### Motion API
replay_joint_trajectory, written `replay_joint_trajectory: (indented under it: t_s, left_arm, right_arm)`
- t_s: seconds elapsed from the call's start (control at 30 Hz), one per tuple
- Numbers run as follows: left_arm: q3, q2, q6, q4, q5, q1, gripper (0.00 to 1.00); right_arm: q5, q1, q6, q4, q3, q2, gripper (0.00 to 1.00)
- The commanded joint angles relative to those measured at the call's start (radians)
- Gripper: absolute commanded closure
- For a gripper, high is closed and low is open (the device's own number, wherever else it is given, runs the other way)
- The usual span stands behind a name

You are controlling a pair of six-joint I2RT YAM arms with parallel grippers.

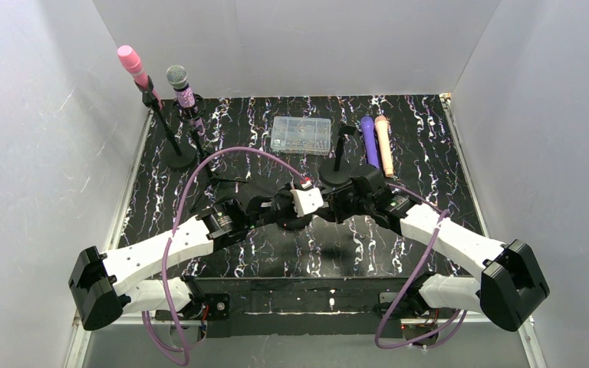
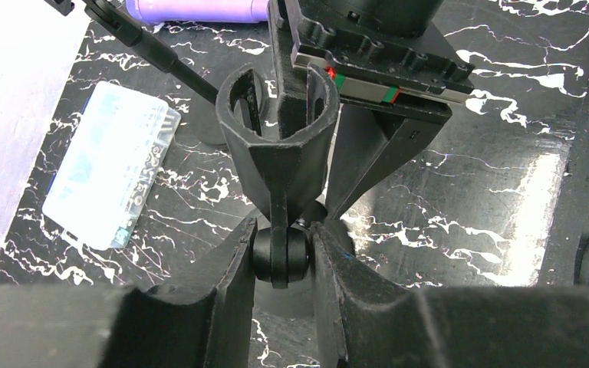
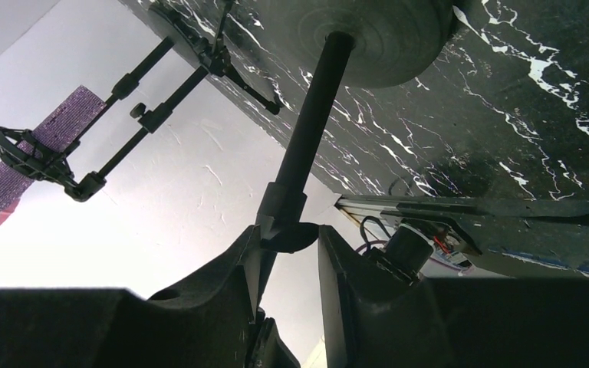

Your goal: Remove the microphone from the stand

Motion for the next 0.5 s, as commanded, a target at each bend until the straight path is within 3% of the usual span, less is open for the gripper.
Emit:
replay_joint_trajectory:
  t_s: [0.0, 0.17, 0.47]
  left_arm:
    - [0.02, -0.031, -0.024, 0.071, 0.004, -0.009, 1.0]
    - [0.051, -0.018, -0.096, 0.039, -0.01, -0.01, 1.0]
    - [0.093, -0.004, -0.232, -0.022, -0.069, -0.01, 1.0]
  right_arm:
    - [0.022, 0.002, -0.023, 0.09, 0.031, 0.015, 0.86]
    - [0.076, 0.002, -0.116, 0.113, 0.049, 0.024, 0.99]
    - [0.164, 0.002, -0.219, 0.176, 0.038, 0.029, 0.99]
